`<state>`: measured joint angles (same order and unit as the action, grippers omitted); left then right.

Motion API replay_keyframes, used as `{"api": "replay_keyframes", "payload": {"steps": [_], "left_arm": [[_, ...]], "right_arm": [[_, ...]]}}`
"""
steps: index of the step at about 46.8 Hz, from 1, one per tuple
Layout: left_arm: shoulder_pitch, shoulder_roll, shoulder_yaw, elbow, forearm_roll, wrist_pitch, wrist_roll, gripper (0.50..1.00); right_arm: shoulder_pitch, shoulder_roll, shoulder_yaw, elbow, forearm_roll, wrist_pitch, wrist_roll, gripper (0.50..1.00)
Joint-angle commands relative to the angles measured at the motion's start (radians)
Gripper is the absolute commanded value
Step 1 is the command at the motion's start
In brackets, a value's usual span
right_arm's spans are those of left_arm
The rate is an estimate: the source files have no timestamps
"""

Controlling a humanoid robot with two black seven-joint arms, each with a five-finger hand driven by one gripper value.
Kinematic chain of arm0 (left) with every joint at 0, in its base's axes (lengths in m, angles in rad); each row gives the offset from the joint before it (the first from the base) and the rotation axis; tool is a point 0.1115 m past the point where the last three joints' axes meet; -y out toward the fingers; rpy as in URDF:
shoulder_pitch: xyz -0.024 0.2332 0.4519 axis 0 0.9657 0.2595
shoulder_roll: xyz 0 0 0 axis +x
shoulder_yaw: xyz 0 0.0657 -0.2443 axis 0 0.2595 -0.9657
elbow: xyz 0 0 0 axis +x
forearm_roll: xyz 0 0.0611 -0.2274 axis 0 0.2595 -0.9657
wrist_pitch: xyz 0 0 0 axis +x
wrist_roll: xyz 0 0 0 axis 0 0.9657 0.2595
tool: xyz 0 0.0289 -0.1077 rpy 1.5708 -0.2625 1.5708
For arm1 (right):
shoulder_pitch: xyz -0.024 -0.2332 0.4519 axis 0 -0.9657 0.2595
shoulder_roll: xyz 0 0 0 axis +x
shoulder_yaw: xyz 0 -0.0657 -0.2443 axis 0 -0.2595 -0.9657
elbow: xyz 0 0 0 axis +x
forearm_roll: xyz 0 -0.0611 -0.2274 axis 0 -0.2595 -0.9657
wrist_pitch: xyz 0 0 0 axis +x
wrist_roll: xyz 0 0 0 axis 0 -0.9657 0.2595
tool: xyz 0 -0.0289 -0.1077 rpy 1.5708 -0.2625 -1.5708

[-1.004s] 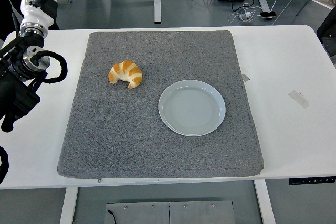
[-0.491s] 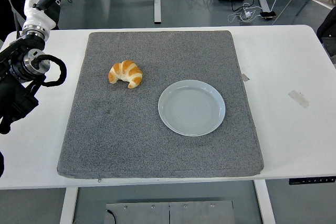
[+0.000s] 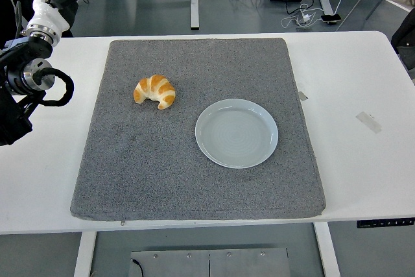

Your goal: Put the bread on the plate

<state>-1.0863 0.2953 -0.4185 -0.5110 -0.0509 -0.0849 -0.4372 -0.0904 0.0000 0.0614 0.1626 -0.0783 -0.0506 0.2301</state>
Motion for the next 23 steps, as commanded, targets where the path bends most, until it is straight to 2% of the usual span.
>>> {"api": "replay_keyframes", "payload": {"steps": [1,10,15,23], "left_arm": [[0.0,0.015,0.015,-0.021,0.019,-0.001,0.001,0.975],[-0.007,0.008,0.053,-0.037,0.204,0.007,0.003,0.975],[-0.026,0.033,0.107,-0.098,0.24,0.053,0.002,0.975],[-0.118,0.114,0.32,-0.222,0.296,0.12,-0.003,0.975]], "right_arm": [[0.0,0.0,0.0,0.0,-0.001,0.0,0.0,1.0],[0.0,0.0,0.0,0.0,0.0,0.002,0.0,1.0],[0.0,0.0,0.0,0.0,0.0,0.0,0.0,1.0],[0.0,0.0,0.0,0.0,0.0,0.0,0.0,1.0]]}}
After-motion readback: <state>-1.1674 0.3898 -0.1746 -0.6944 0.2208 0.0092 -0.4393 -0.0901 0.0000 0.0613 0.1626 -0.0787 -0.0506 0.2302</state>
